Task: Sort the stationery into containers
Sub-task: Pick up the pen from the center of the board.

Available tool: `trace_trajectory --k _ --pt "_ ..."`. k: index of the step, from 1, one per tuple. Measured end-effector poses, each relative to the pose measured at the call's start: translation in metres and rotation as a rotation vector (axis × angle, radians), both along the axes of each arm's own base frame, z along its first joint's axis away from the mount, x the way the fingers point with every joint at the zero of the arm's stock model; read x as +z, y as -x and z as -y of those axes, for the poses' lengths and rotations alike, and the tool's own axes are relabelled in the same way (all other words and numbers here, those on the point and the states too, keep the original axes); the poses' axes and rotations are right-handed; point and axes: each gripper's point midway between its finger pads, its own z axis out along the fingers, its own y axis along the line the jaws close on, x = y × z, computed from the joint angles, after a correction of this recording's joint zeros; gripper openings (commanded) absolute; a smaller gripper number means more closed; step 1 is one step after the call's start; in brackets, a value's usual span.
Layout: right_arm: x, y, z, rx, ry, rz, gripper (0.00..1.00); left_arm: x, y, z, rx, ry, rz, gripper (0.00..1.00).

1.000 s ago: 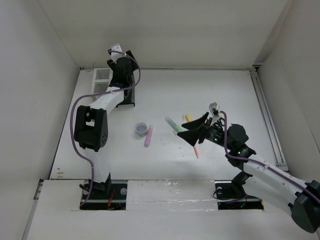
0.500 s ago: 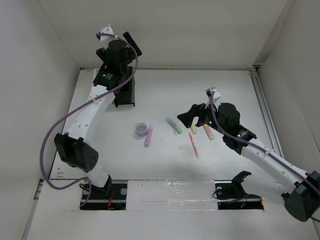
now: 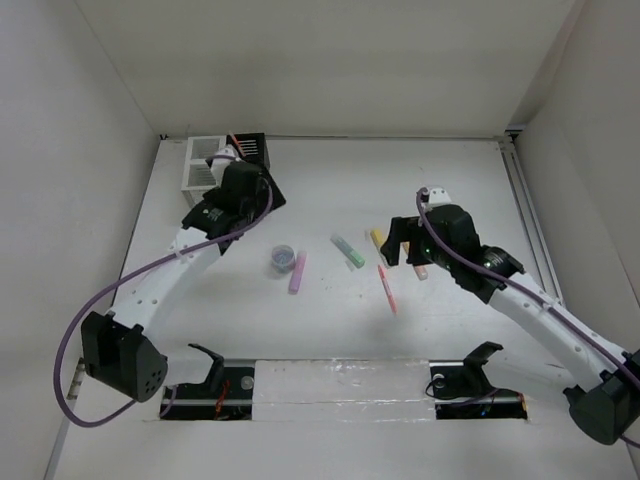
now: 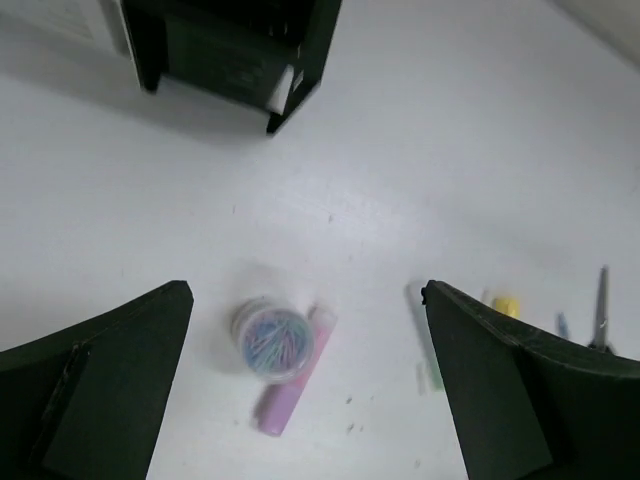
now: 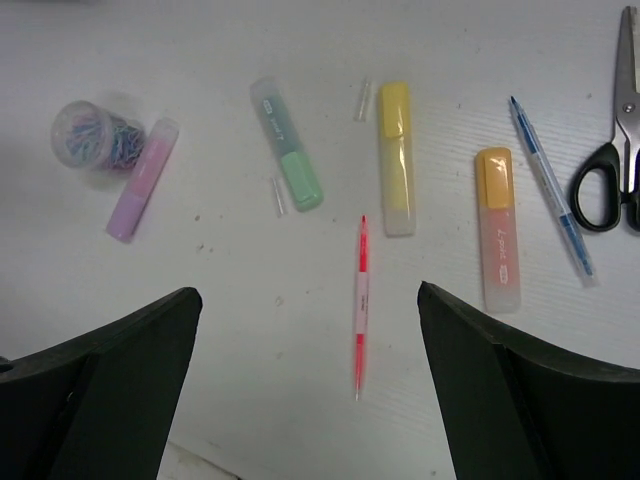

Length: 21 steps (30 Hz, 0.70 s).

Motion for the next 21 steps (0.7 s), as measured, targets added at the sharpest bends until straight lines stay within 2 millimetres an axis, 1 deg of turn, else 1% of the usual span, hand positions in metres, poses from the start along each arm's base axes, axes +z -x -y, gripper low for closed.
trace_trajectory --k 2,3,5,6,7,9,10,12,15,16,18,20,21 --pt "0.006 0.009 0.006 -0.008 -0.018 0.008 0.95 -0.025 0.016 0.016 -0.049 -0.028 -0.068 1.00" --pt "0.009 0.012 0.008 -0.015 -0.023 0.015 0.96 -0.031 0.023 0.030 -0.083 -0.037 -0.084 1.00" --pt "0.019 0.018 0.016 -0.043 -0.039 0.037 0.98 -0.036 0.038 0.064 -0.163 -0.047 -0.088 1.00" --pt "0.025 0.021 0.023 -0.075 -0.047 0.054 0.98 -0.039 0.048 0.084 -0.210 -0.051 -0.088 1.00" --pt "0.028 0.022 0.026 -0.090 -0.051 0.061 0.98 -0.043 0.058 0.102 -0.251 -0.055 -0.095 1.00" --pt "0.038 0.028 0.043 -0.159 -0.060 0.085 0.98 -0.056 0.078 0.135 -0.313 -0.060 -0.119 1.00" --pt "0.045 0.031 0.052 -0.197 -0.062 0.099 0.98 -0.064 0.087 0.149 -0.337 -0.064 -0.135 1.00" --pt "0.067 0.038 0.073 -0.289 -0.073 0.139 0.98 -0.084 0.103 0.171 -0.367 -0.079 -0.174 1.00" --pt "0.113 0.048 0.105 -0.422 -0.129 0.240 0.98 -0.107 0.121 0.203 -0.393 -0.108 -0.222 1.00" --pt "0.126 0.051 0.113 -0.456 -0.151 0.270 0.98 -0.111 0.124 0.214 -0.399 -0.117 -0.231 1.00" --pt "0.149 0.061 0.132 -0.523 -0.190 0.332 0.98 -0.117 0.130 0.245 -0.415 -0.117 -0.238 1.00" --pt "0.165 0.070 0.148 -0.576 -0.215 0.371 0.98 -0.122 0.135 0.276 -0.430 -0.102 -0.241 1.00" --pt "0.170 0.073 0.154 -0.598 -0.216 0.381 0.98 -0.126 0.138 0.288 -0.436 -0.095 -0.245 1.00"
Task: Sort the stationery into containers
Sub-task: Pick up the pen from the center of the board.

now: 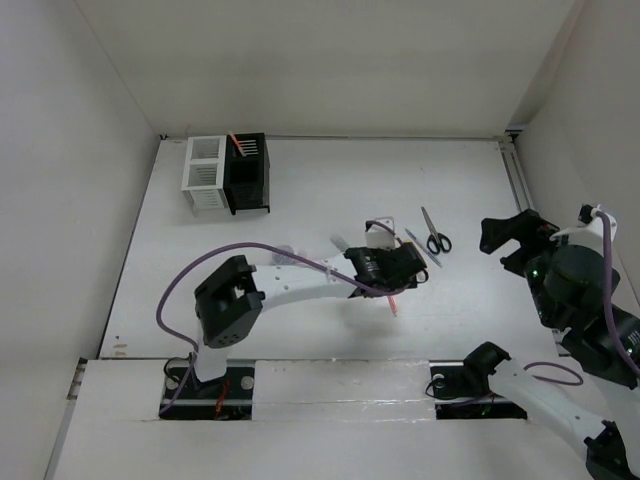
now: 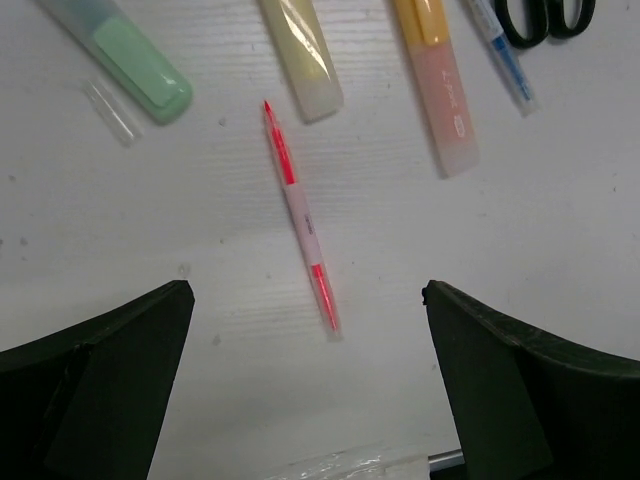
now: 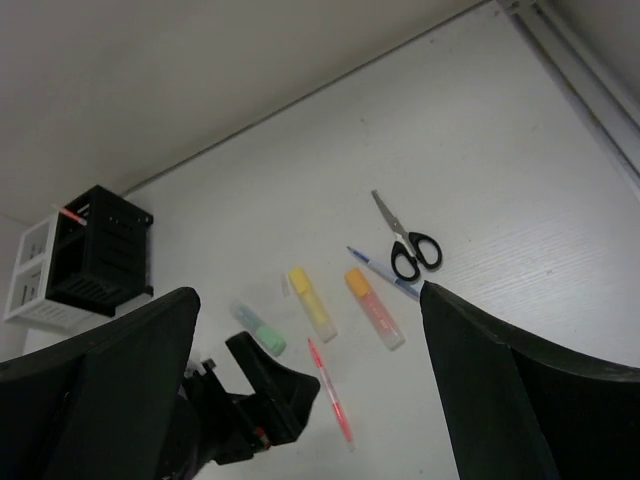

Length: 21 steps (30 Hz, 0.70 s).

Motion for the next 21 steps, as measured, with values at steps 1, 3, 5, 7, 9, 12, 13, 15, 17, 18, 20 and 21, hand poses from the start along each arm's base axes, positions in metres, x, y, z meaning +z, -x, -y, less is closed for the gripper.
trace_trajectory --k 1,3,5,7,9,12,13,15,17,18,20,21 --pt "0.003 0.002 0.005 -0.019 0.000 0.004 0.98 -0.005 0.004 0.008 -0.004 0.002 -0.008 1.00" --pt "0.006 0.002 0.009 -0.041 0.007 0.002 0.98 -0.014 0.009 0.015 0.001 -0.002 -0.028 0.97" --pt "0.002 0.003 0.011 -0.047 0.023 -0.013 0.98 -0.026 0.010 0.019 0.015 -0.019 -0.050 0.95" --pt "0.001 0.003 0.011 -0.045 0.028 -0.014 0.98 -0.036 0.007 0.025 0.033 -0.032 -0.067 0.92" --pt "0.001 0.005 0.011 -0.037 0.027 -0.007 0.98 -0.045 0.006 0.030 0.049 -0.050 -0.082 0.90" --pt "-0.001 0.009 0.010 -0.008 0.022 0.012 0.98 -0.057 0.002 0.037 0.067 -0.070 -0.097 0.88" --pt "-0.002 0.011 0.009 0.002 0.021 0.016 0.98 -0.061 0.001 0.038 0.071 -0.082 -0.103 0.88" --pt "-0.003 0.011 0.006 0.023 0.017 0.025 0.98 -0.069 0.000 0.040 0.082 -0.102 -0.113 0.84" --pt "-0.005 0.010 0.001 0.048 0.014 0.030 0.98 -0.075 0.000 0.040 0.092 -0.122 -0.123 0.81" --pt "-0.007 0.009 -0.002 0.059 0.016 0.028 0.98 -0.079 0.001 0.039 0.098 -0.132 -0.128 0.79" --pt "-0.010 0.007 -0.007 0.081 0.020 0.025 0.98 -0.081 0.001 0.036 0.110 -0.151 -0.129 0.74" --pt "-0.011 0.006 -0.009 0.091 0.019 0.025 0.98 -0.081 0.001 0.034 0.118 -0.156 -0.131 0.70"
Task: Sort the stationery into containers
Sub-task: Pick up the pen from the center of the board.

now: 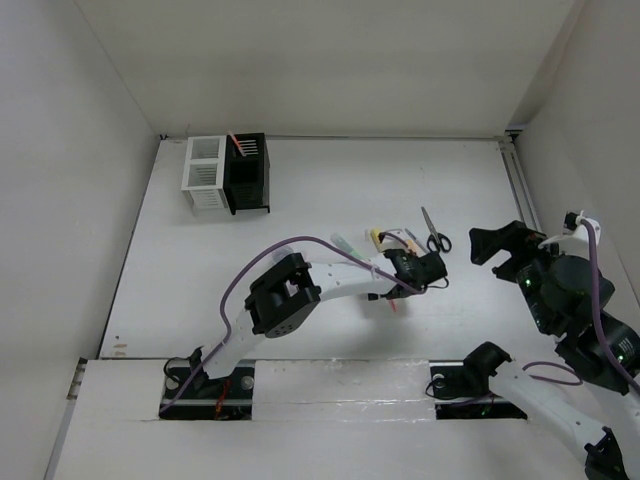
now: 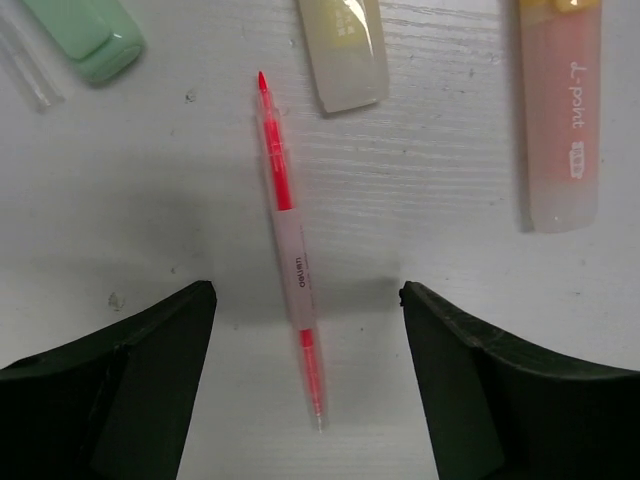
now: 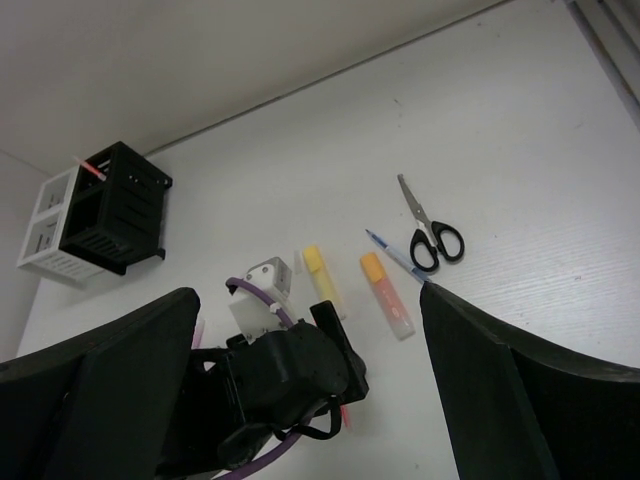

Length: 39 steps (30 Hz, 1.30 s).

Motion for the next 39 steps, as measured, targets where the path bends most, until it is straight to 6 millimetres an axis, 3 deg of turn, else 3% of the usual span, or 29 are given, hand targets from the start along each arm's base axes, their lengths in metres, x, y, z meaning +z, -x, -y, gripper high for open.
trace_trajectory --k 9,13,15,21,27,31,35,39 --pt "0.003 -0.003 -0.014 0.063 -0.023 0.027 0.99 -0.005 0.002 -0.013 0.037 -0.054 -0.013 0.37" --pt "0.004 -0.003 -0.019 0.089 -0.035 0.038 0.99 -0.006 0.003 -0.015 0.043 -0.064 -0.015 0.17" --pt "0.005 -0.004 -0.021 0.098 -0.041 0.046 0.99 -0.007 0.003 -0.015 0.047 -0.062 -0.014 0.01" --pt "0.004 -0.003 -0.024 0.112 -0.046 0.050 0.99 -0.007 0.004 -0.020 0.058 -0.031 -0.001 0.00" --pt "0.007 -0.005 -0.026 0.114 -0.052 0.059 0.99 0.002 0.014 -0.045 0.040 -0.056 -0.010 0.00" --pt "0.004 -0.012 -0.028 0.103 -0.040 0.048 0.99 0.046 0.013 -0.051 0.003 -0.009 0.046 0.00" --pt "-0.005 -0.026 -0.037 0.104 -0.011 0.020 0.99 0.127 0.003 -0.065 -0.006 0.092 0.177 0.00" --pt "-0.034 -0.049 -0.060 0.141 0.026 -0.056 0.99 0.195 -0.005 -0.098 0.017 0.146 0.321 0.00"
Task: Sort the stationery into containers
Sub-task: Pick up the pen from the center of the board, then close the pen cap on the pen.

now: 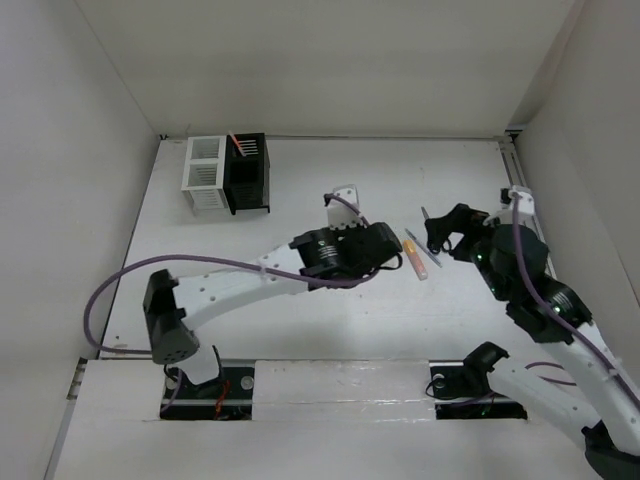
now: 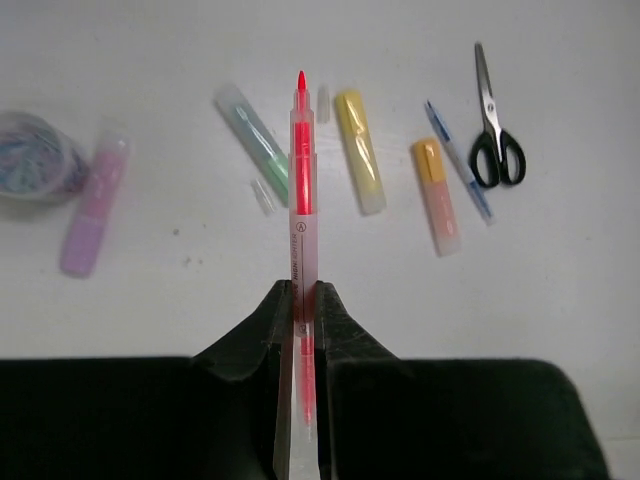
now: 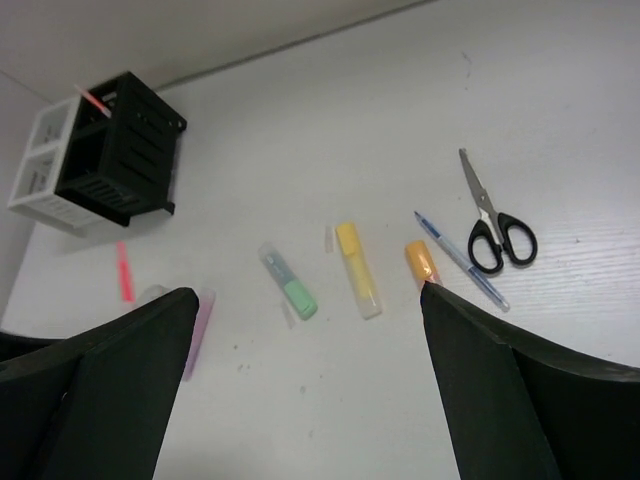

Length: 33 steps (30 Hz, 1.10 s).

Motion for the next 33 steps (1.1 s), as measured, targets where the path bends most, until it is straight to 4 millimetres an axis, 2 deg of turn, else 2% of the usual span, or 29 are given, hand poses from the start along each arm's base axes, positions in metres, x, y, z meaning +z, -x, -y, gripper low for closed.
trace_trajectory --k 2,4,7,10,11,15,16,18,19,22,23,29,33 --pt "-0.020 -0.013 -0.014 0.026 0.028 -0.056 0.99 0.016 -0.005 -0.024 0.025 -0.004 0.044 0.00" --pt "-0.041 -0.027 -0.028 0.047 0.056 -0.113 0.98 0.017 -0.015 -0.053 0.070 -0.034 0.066 0.00" --pt "-0.075 -0.046 -0.048 0.088 0.106 -0.199 0.88 0.001 -0.030 -0.105 0.138 -0.128 0.060 0.00" --pt "-0.107 -0.064 -0.070 0.152 0.171 -0.286 0.77 -0.015 -0.036 -0.147 0.154 -0.220 0.036 0.00" --pt "-0.116 -0.070 -0.078 0.171 0.189 -0.315 0.74 -0.017 -0.035 -0.153 0.138 -0.240 0.031 0.00" --pt "-0.132 -0.109 -0.112 0.239 0.252 -0.380 0.68 -0.008 -0.023 -0.164 0.053 -0.264 0.043 0.00" --pt "-0.135 -0.117 -0.118 0.248 0.263 -0.386 0.63 -0.004 -0.021 -0.166 0.041 -0.258 0.052 0.00" --pt "-0.142 -0.133 -0.130 0.266 0.282 -0.400 0.62 0.002 -0.017 -0.171 0.023 -0.245 0.072 0.00" --pt "-0.147 -0.140 -0.135 0.270 0.294 -0.408 0.59 0.001 -0.014 -0.174 0.012 -0.236 0.081 0.00" --pt "-0.168 -0.156 -0.144 0.279 0.332 -0.447 0.59 -0.008 -0.001 -0.186 -0.030 -0.222 0.090 0.00" --pt "-0.175 -0.161 -0.147 0.278 0.345 -0.460 0.55 -0.010 0.003 -0.189 -0.046 -0.216 0.091 0.00" --pt "-0.216 -0.173 -0.149 0.269 0.412 -0.539 0.50 0.003 0.003 -0.185 -0.084 -0.156 0.144 0.00" --pt "-0.224 -0.177 -0.149 0.261 0.432 -0.561 0.48 -0.005 -0.001 -0.177 -0.103 -0.178 0.127 0.00"
